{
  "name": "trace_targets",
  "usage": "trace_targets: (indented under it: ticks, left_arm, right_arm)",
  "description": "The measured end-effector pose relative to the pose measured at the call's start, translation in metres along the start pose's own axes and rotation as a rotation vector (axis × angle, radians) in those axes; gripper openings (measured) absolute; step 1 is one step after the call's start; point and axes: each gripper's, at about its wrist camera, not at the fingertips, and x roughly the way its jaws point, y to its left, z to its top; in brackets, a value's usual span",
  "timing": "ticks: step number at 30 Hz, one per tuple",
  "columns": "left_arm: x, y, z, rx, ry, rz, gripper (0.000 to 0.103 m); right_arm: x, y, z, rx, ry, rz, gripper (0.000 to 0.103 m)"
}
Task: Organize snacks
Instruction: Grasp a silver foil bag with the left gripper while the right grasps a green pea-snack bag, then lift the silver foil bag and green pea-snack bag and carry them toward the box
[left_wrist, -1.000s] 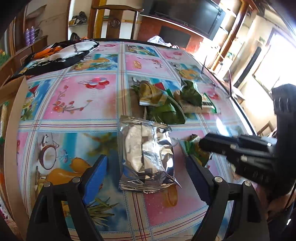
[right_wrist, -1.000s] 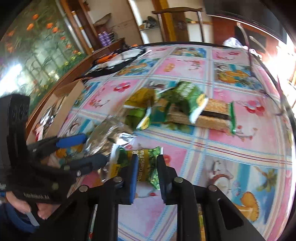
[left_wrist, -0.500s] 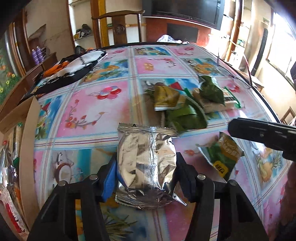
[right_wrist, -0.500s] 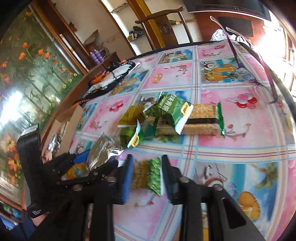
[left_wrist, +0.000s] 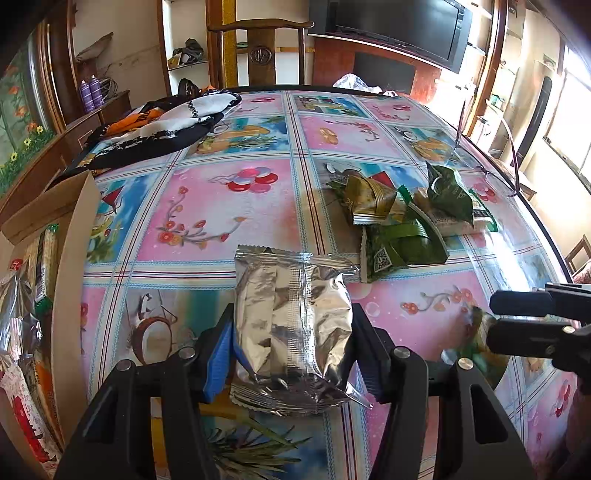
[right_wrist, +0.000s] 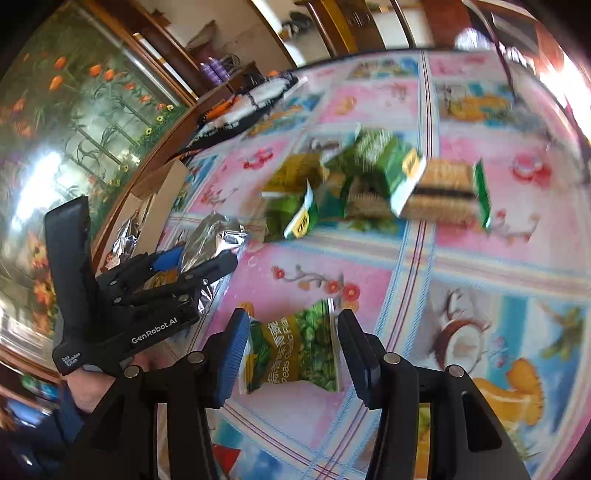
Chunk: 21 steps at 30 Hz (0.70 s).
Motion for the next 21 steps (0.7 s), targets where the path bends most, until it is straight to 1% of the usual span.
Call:
trace_targets:
  ticks: [1, 4, 6, 8, 9, 10, 11, 12, 16, 18, 19, 21]
  left_arm:
    - [0.0, 0.0, 0.0, -0.003, 0.0, -0.001, 0.057]
    - [-0.001, 0.0, 0.0, -0.008, -0.002, -0.008, 0.057]
    - [-0.003, 0.001, 0.001, -0.012, -0.009, -0.012, 0.057]
    - [-0.005, 0.002, 0.001, -0.018, -0.014, -0.016, 0.057]
    - [-0.005, 0.003, 0.001, -0.021, -0.015, -0.019, 0.057]
    - [-0.006, 0.003, 0.001, -0.023, -0.016, -0.021, 0.057]
    - [-0.006, 0.004, 0.001, -0.024, -0.017, -0.023, 0.057]
    - [-0.007, 0.004, 0.001, -0.025, -0.019, -0.025, 0.057]
    - [-0.009, 0.005, 0.001, -0.027, -0.023, -0.038, 0.057]
    - [-0.01, 0.004, 0.001, -0.025, -0.027, -0.042, 0.057]
    - [-0.011, 0.005, 0.001, -0.025, -0.027, -0.045, 0.057]
    - [-0.012, 0.004, 0.001, -0.027, -0.03, -0.051, 0.057]
  right_arm:
    - [0.001, -0.002, 0.001, 0.015, -0.003, 0.005, 0.063]
    - [0.006, -0.003, -0.001, 0.018, 0.022, -0.009, 0.063]
    - [0.007, 0.003, -0.001, -0.016, 0.021, -0.03, 0.063]
    - [0.005, 0.012, -0.003, -0.068, 0.013, -0.027, 0.064]
    - [0.004, 0.018, -0.004, -0.102, 0.01, -0.035, 0.067]
    - [0.005, 0.025, -0.006, -0.138, 0.01, -0.058, 0.07]
    - [0.007, 0.032, -0.009, -0.181, 0.01, -0.1, 0.071]
    - [0.01, 0.038, -0.012, -0.22, 0.014, -0.143, 0.071]
    - [0.025, 0.051, -0.023, -0.331, 0.045, -0.256, 0.071]
    - [0.028, 0.05, -0.023, -0.339, 0.033, -0.292, 0.065]
    - [0.028, 0.049, -0.023, -0.338, 0.027, -0.297, 0.064]
    - [0.025, 0.043, -0.021, -0.317, 0.014, -0.283, 0.056]
